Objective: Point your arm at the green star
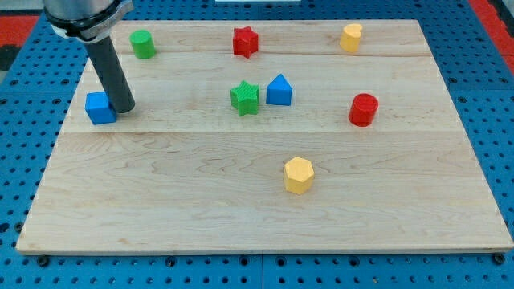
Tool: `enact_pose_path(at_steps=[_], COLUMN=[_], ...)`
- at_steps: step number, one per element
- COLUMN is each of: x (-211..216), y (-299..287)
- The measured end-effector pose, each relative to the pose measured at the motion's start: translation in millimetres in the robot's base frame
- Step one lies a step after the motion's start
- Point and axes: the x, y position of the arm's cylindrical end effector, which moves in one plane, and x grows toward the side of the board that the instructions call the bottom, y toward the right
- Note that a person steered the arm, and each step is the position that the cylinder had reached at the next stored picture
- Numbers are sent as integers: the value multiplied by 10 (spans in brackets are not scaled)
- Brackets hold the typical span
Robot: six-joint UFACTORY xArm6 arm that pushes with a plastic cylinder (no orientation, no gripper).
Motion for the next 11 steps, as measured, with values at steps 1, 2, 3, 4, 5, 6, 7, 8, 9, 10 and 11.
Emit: enact_pose_path(at_steps=[1, 2, 3, 4, 5, 6, 7, 8, 9, 10, 11], x=[46, 54, 17, 3, 3, 3, 3, 184, 297, 134, -109], y=[537, 791, 851, 851, 851, 811, 811, 1094, 1284, 1867, 2353])
